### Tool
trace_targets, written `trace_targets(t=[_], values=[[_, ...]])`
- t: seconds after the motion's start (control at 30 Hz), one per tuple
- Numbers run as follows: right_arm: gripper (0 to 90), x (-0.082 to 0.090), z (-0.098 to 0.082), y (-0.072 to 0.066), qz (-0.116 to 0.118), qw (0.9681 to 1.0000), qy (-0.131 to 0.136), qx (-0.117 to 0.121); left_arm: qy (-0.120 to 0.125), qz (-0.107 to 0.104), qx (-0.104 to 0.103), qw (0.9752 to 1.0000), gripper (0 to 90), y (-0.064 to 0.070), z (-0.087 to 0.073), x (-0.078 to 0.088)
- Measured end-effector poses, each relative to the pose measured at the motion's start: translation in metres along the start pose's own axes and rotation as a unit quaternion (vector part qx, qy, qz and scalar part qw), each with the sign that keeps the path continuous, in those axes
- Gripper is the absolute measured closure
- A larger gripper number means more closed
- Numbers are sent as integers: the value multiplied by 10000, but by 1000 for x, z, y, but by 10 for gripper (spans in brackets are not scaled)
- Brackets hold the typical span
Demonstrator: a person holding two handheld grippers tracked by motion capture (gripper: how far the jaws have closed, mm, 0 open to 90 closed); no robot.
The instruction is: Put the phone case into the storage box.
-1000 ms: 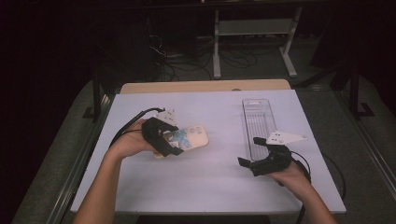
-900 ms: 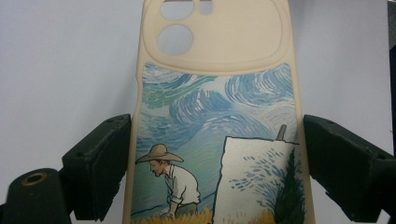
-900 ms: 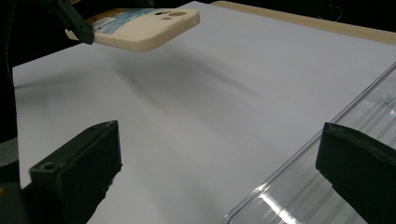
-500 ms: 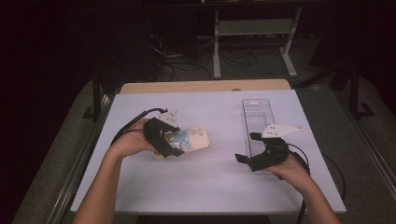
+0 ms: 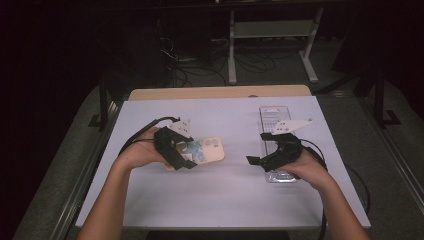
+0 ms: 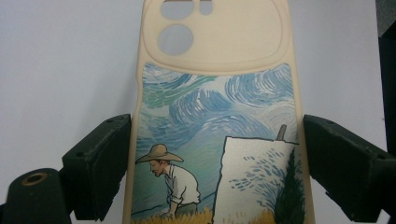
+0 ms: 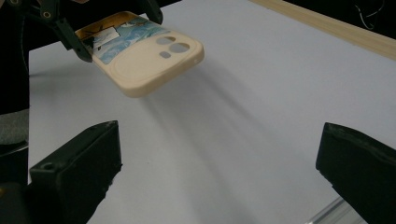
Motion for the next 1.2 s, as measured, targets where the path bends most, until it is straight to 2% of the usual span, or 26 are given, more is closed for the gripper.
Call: trace_targets(t=[0.37, 0.57, 0.67, 0.8, 0.87, 1.2], values=[[0, -3, 20, 8, 74, 9997, -65, 204, -35, -60, -41, 10000, 113, 2, 0, -1], [0, -9, 29, 9, 276, 9991, -148, 283, -106, -97, -79, 9999, 113, 2, -1, -3], [0, -13, 33, 9, 447, 9983, -174, 339, -120, -94, -141, 9998, 113, 2, 0, -4], [0, -18, 41, 8, 564, 9970, -209, 484, -170, -119, -159, 9997, 113, 2, 1, -5], [0, -21, 43, 6, 713, 9958, -198, 545, -169, -129, -183, 9996, 113, 3, 1, -6], [0, -29, 44, 1, 855, 9935, -310, 685, -206, -157, -264, 9993, 113, 5, 2, -8]])
Point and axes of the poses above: each handheld gripper's, and its own axes: x roughly backward along the jaws, z roughly out of its top, y roughly to its right, the point moved 6 cm from there along -x, roughly forward along the jaws, and after that the axes turned 6 degrees about -y, right-handed, at the moved point
